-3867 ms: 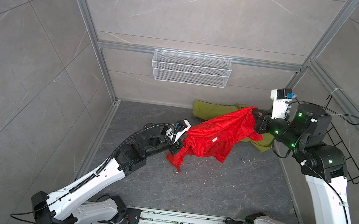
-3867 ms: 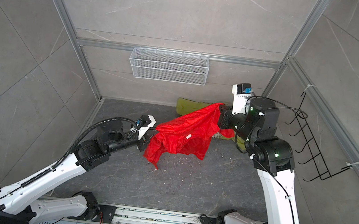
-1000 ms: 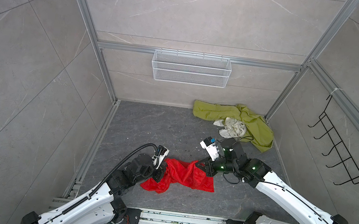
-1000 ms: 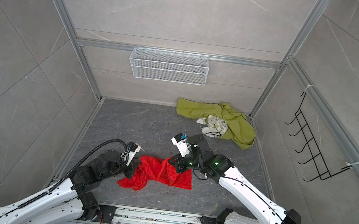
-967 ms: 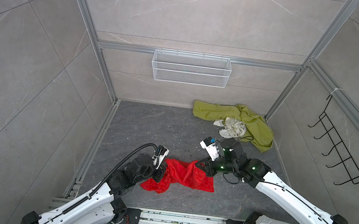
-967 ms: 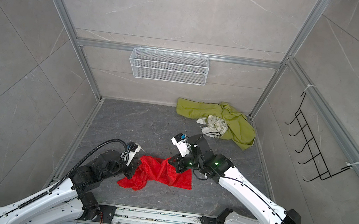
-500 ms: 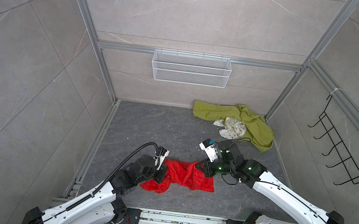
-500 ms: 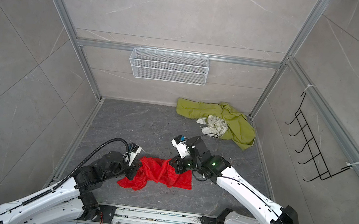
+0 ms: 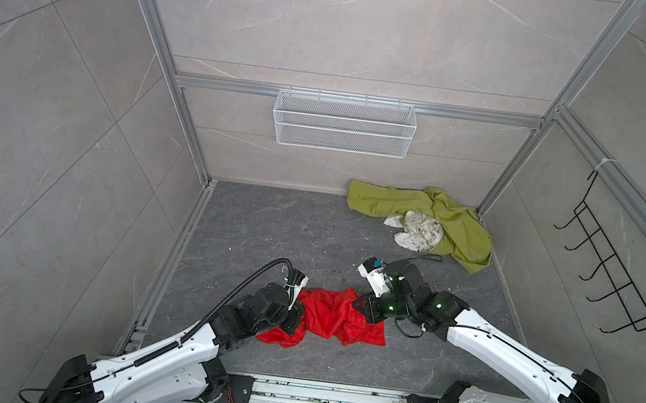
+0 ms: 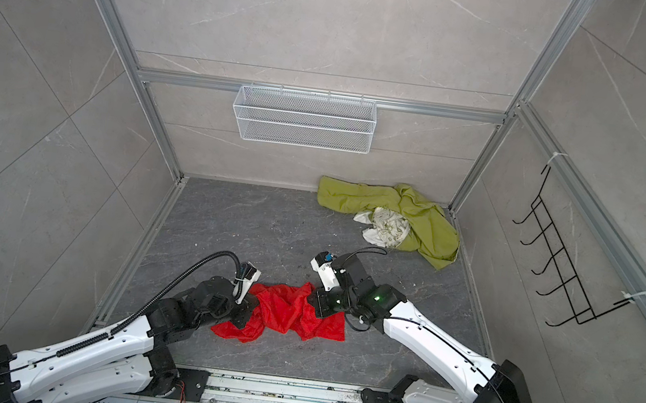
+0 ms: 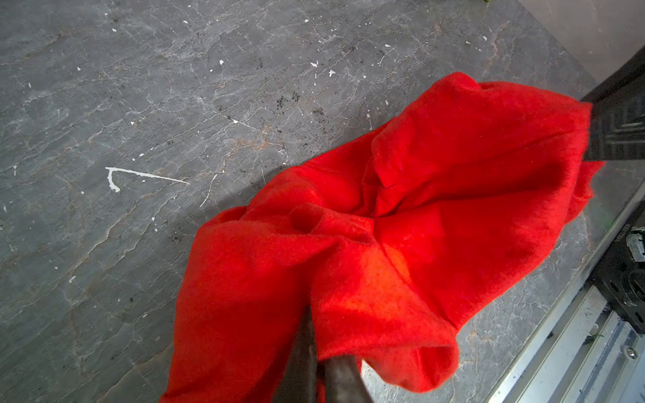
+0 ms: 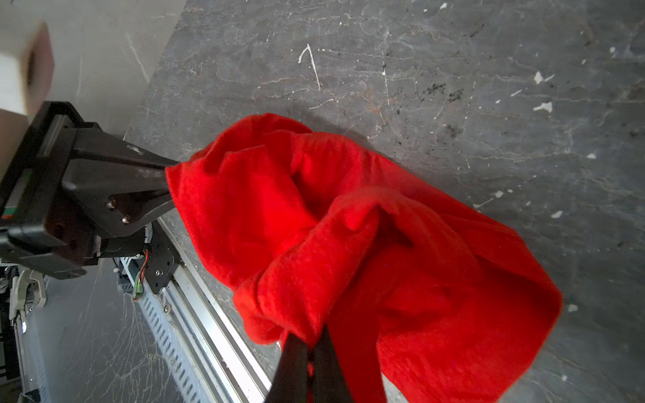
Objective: Pick out a specific cloth from the pile
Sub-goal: 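Lower the red cloth with both grippers onto the floor near the robot, then open both grippers to release the red cloth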
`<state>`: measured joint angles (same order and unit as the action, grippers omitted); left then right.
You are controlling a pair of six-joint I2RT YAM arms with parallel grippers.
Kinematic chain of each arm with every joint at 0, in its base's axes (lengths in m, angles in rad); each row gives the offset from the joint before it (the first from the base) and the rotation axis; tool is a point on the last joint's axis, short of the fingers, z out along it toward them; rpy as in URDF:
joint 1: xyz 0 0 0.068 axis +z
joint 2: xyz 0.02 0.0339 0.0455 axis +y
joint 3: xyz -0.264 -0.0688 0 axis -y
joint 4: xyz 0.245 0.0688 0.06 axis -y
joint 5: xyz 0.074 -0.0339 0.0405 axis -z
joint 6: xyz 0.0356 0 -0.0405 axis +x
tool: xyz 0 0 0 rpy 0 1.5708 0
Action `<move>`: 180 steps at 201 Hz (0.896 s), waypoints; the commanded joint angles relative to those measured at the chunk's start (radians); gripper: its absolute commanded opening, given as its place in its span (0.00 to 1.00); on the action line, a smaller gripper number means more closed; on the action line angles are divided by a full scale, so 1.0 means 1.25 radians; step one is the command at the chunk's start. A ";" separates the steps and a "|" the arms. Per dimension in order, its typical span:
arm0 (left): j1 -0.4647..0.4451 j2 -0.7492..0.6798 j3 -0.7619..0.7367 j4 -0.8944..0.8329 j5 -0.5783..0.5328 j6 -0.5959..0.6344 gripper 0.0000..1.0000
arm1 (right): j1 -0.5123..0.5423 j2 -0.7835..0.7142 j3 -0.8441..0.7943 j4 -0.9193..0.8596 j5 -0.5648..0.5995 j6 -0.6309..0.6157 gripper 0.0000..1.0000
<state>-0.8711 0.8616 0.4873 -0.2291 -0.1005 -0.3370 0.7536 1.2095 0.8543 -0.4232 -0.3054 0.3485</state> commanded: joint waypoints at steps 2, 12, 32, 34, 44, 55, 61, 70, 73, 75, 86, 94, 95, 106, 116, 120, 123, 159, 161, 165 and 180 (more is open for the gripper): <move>-0.005 0.004 -0.010 0.027 -0.009 -0.027 0.00 | 0.004 0.006 -0.024 0.026 0.025 0.017 0.00; -0.005 0.005 -0.014 0.028 -0.009 -0.031 0.00 | 0.004 0.004 -0.032 0.029 0.031 0.018 0.00; -0.006 0.009 -0.023 0.033 -0.010 -0.038 0.00 | 0.004 0.007 -0.051 0.035 0.047 0.017 0.00; -0.006 0.009 -0.024 0.034 -0.010 -0.039 0.00 | 0.003 0.006 -0.052 0.035 0.048 0.017 0.00; -0.006 0.010 -0.030 0.037 -0.012 -0.043 0.00 | 0.004 0.009 -0.059 0.038 0.056 0.018 0.00; -0.006 0.013 -0.036 0.041 -0.012 -0.047 0.00 | 0.003 0.011 -0.068 0.040 0.067 0.017 0.00; -0.006 0.016 -0.038 0.043 -0.013 -0.049 0.00 | 0.004 0.014 -0.074 0.041 0.073 0.017 0.00; -0.007 0.021 -0.042 0.047 -0.012 -0.052 0.00 | 0.004 0.018 -0.084 0.045 0.083 0.017 0.00; -0.006 0.022 -0.044 0.047 -0.013 -0.053 0.00 | 0.002 0.019 -0.087 0.046 0.085 0.017 0.00; -0.006 0.023 -0.045 0.048 -0.013 -0.054 0.00 | 0.003 0.021 -0.090 0.046 0.088 0.017 0.00; -0.007 0.027 -0.049 0.052 -0.012 -0.057 0.00 | 0.003 0.027 -0.103 0.050 0.102 0.017 0.00; -0.008 0.030 -0.053 0.056 -0.012 -0.059 0.00 | 0.003 0.032 -0.112 0.052 0.112 0.016 0.00; -0.007 0.030 -0.055 0.057 -0.012 -0.060 0.00 | 0.003 0.032 -0.113 0.053 0.113 0.016 0.00; -0.008 0.030 -0.060 0.064 -0.013 -0.064 0.00 | 0.003 0.039 -0.125 0.058 0.127 0.017 0.00; -0.008 0.032 -0.063 0.069 -0.013 -0.068 0.00 | 0.003 0.045 -0.136 0.062 0.141 0.017 0.00; -0.008 0.031 -0.066 0.071 -0.013 -0.069 0.00 | 0.003 0.046 -0.139 0.062 0.146 0.018 0.00; -0.008 0.032 -0.067 0.073 -0.014 -0.069 0.00 | 0.002 0.047 -0.141 0.062 0.152 0.018 0.00; -0.008 0.036 -0.079 0.074 -0.018 -0.075 0.00 | 0.003 0.062 -0.168 0.058 0.204 0.030 0.00; -0.008 0.036 -0.080 0.073 -0.018 -0.075 0.00 | 0.003 0.064 -0.170 0.058 0.206 0.030 0.00; -0.008 0.035 -0.082 0.074 -0.018 -0.076 0.00 | 0.003 0.067 -0.172 0.057 0.209 0.031 0.00; -0.008 0.034 -0.087 0.075 -0.022 -0.079 0.00 | 0.003 0.069 -0.176 0.056 0.214 0.033 0.00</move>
<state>-0.8768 0.9028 0.3874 -0.1501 -0.1043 -0.4129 0.7536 1.2839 0.6514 -0.3538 -0.0906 0.3706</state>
